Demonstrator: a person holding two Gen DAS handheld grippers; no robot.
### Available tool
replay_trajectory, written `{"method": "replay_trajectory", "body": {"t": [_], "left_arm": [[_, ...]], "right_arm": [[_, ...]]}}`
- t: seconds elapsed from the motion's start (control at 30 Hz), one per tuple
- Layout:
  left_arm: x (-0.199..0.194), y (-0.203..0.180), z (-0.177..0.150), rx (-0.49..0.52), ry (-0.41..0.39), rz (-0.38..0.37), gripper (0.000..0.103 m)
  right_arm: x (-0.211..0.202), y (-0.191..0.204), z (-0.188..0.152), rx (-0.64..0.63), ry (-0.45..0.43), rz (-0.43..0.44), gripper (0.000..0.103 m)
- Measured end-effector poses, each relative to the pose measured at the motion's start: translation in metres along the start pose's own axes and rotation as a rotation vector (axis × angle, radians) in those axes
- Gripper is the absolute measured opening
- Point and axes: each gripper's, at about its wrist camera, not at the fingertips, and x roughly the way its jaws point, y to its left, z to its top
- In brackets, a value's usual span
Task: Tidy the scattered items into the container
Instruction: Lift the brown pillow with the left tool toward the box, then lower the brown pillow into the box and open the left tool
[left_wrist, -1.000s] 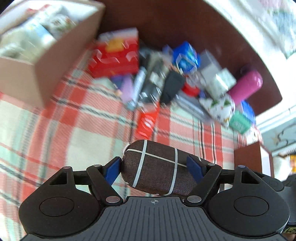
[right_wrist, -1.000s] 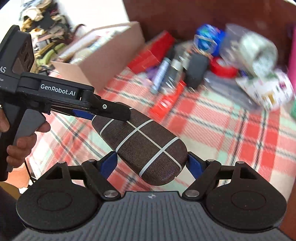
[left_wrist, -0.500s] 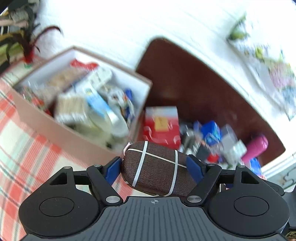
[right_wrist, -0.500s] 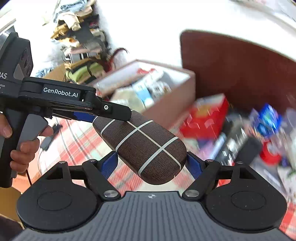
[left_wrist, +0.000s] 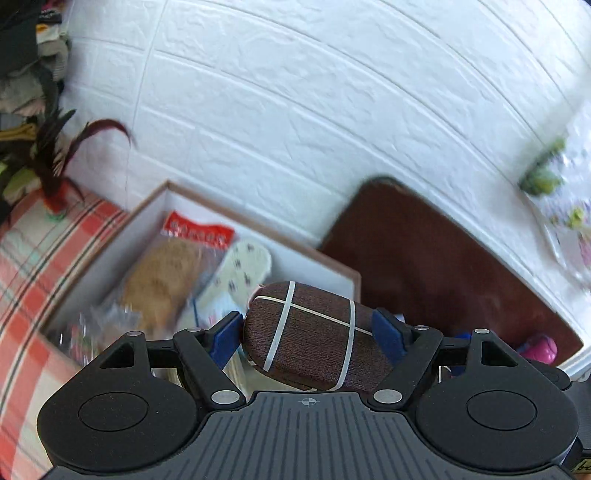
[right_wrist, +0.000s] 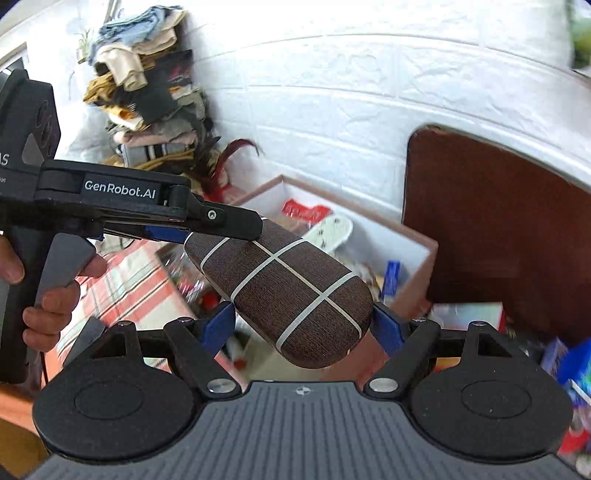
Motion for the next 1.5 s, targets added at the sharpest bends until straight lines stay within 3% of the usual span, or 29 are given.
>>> {"method": "replay_trajectory", "body": {"t": [0.23,0.5,0.7,0.73,0.9,1.03,1.23,1.37,1.5], "left_arm": [[0.049,0.026,0.034,-0.046,0.014,-0.021,0.077],[0.112,0.043,0.060,-0.090,0.046,-0.027,0.077],[0.152,0.049,0.060,-0.104,0.090,-0.019,0.077],[0.158,0.048,0.059,-0.098,0.100,-0.012,0.082],[0.182,0.045,0.047,-0.065,0.191,-0.029,0.082],[0.187,0.037,0.035,0.012,0.198,0.002,0.082],[0.180,0.037,0.033,-0.001,0.219,0.014,0.084],[0.165,0.038,0.032,-0.022,0.215,0.022,0.090],[0.147,0.034,0.030,-0.044,0.201,0.015,0.100]], "right_arm": [[0.050,-0.014,0.041,-0.042,0.033,-0.033,0.082],[0.106,-0.041,0.058,-0.060,0.098,-0.054,0.082],[0.137,-0.063,0.055,-0.059,0.138,-0.068,0.082],[0.142,-0.065,0.054,-0.071,0.145,-0.076,0.082],[0.154,-0.067,0.050,-0.103,0.145,-0.080,0.079],[0.156,-0.063,0.048,-0.108,0.155,-0.075,0.079],[0.154,-0.057,0.044,-0.104,0.173,-0.070,0.077],[0.146,-0.049,0.049,-0.106,0.157,-0.068,0.078],[0.132,-0.041,0.055,-0.123,0.119,-0.069,0.088]]}}
